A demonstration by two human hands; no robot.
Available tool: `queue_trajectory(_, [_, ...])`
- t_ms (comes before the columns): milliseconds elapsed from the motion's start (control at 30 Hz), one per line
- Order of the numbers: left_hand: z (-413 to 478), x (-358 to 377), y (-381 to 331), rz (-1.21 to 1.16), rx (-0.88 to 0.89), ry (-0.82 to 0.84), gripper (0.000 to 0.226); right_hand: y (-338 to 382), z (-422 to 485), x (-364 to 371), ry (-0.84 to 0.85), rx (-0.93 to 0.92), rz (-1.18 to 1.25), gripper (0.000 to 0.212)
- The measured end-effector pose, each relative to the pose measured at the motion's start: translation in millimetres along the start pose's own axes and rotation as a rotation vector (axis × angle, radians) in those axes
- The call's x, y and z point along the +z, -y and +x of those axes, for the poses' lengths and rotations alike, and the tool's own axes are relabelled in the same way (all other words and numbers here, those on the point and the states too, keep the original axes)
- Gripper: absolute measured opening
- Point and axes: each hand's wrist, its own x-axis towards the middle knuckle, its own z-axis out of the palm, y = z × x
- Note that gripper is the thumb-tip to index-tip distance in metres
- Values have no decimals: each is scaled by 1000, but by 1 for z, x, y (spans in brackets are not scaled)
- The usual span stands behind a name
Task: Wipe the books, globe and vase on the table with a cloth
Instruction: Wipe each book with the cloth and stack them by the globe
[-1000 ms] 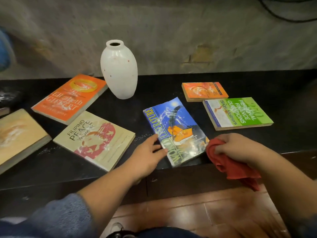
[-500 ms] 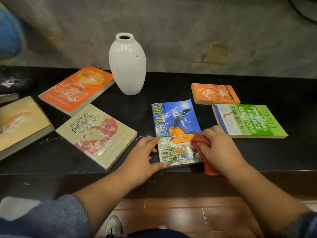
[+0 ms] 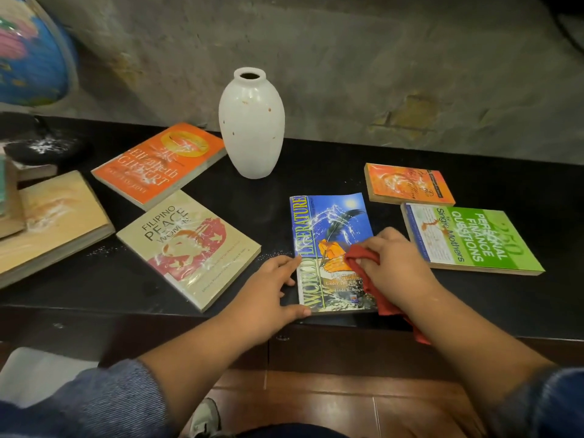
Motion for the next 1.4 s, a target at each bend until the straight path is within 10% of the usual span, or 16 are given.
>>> queue_trajectory(1400, [0, -3, -2, 44, -31, 28, 90, 27, 13, -1, 146, -107, -101, 29])
